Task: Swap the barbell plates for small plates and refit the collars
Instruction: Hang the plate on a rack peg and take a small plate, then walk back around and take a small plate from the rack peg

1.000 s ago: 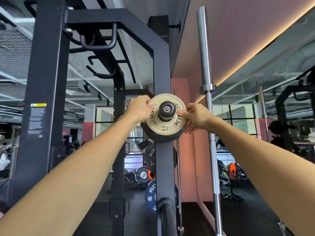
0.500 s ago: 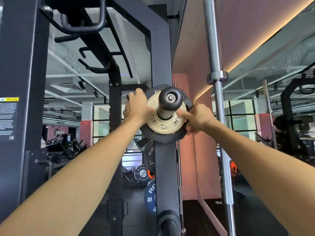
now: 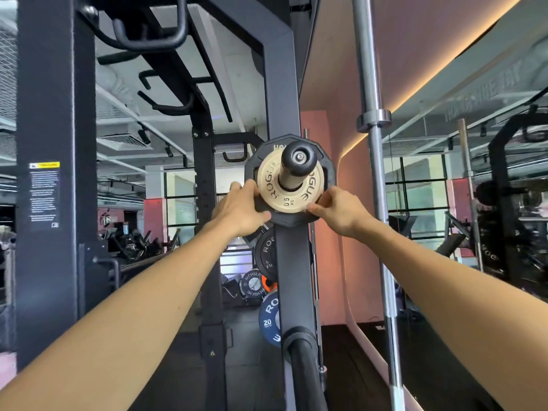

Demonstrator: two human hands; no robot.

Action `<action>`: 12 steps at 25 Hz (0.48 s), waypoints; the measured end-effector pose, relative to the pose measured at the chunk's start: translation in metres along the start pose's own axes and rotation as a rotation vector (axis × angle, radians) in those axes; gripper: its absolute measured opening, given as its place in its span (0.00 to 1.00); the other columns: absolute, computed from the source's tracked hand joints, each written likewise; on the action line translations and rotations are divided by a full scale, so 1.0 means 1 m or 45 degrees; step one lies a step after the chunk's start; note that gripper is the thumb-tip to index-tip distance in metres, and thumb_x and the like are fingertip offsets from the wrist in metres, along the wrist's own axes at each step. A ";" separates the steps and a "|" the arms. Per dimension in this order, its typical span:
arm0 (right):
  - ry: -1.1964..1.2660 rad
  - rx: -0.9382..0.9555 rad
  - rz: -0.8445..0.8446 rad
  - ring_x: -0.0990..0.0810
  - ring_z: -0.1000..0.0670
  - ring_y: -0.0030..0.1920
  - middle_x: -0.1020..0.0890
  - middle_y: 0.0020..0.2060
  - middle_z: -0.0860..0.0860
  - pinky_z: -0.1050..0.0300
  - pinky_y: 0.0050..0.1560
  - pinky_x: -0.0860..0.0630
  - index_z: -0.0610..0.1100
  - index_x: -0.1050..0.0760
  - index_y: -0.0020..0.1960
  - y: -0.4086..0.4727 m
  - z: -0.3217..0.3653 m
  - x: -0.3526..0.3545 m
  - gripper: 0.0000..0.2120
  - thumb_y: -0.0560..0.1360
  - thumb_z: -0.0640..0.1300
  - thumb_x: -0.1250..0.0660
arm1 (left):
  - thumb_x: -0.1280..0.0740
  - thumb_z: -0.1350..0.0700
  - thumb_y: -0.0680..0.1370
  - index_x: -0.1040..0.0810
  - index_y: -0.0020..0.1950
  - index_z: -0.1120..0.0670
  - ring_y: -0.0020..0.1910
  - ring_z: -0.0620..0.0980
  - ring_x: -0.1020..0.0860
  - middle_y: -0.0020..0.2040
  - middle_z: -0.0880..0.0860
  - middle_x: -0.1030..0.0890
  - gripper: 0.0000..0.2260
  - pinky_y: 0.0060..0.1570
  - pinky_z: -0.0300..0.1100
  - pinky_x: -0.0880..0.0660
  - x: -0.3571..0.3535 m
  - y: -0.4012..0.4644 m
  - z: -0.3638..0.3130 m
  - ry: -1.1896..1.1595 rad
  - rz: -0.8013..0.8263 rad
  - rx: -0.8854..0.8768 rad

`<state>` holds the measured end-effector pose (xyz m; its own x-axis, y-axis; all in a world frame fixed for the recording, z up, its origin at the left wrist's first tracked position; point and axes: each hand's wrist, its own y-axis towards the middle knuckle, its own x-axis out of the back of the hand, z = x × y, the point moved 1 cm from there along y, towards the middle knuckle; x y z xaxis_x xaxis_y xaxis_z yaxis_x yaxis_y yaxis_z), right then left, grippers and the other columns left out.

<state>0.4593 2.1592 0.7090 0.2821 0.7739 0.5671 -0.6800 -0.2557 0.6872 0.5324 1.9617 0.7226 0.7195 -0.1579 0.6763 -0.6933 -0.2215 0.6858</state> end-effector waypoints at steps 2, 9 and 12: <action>-0.066 0.042 0.092 0.23 0.45 0.49 0.21 0.46 0.49 0.54 0.47 0.29 0.44 0.28 0.50 -0.021 0.002 -0.011 0.14 0.76 0.55 0.35 | 0.29 0.43 0.72 0.30 0.63 0.48 0.60 0.56 0.26 0.59 0.52 0.30 0.23 0.59 0.53 0.27 -0.006 -0.020 0.011 0.016 0.120 -0.019; -0.077 0.079 0.542 0.22 0.45 0.55 0.20 0.55 0.47 0.49 0.60 0.26 0.45 0.27 0.57 -0.116 0.013 -0.062 0.20 0.74 0.58 0.34 | 0.29 0.39 0.70 0.25 0.61 0.46 0.62 0.54 0.26 0.62 0.53 0.25 0.22 0.60 0.49 0.28 -0.014 -0.140 0.048 0.035 0.391 0.108; -0.053 0.086 0.787 0.23 0.46 0.57 0.20 0.58 0.49 0.50 0.62 0.27 0.47 0.27 0.61 -0.167 0.025 -0.086 0.22 0.73 0.60 0.33 | 0.30 0.37 0.70 0.25 0.62 0.47 0.63 0.53 0.27 0.64 0.52 0.25 0.24 0.62 0.49 0.29 -0.006 -0.208 0.073 0.073 0.519 0.266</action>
<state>0.5653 2.1211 0.5571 -0.1227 0.4480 0.8856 -0.6822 -0.6862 0.2527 0.6758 1.9388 0.5561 0.3822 -0.2198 0.8976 -0.8918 -0.3423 0.2959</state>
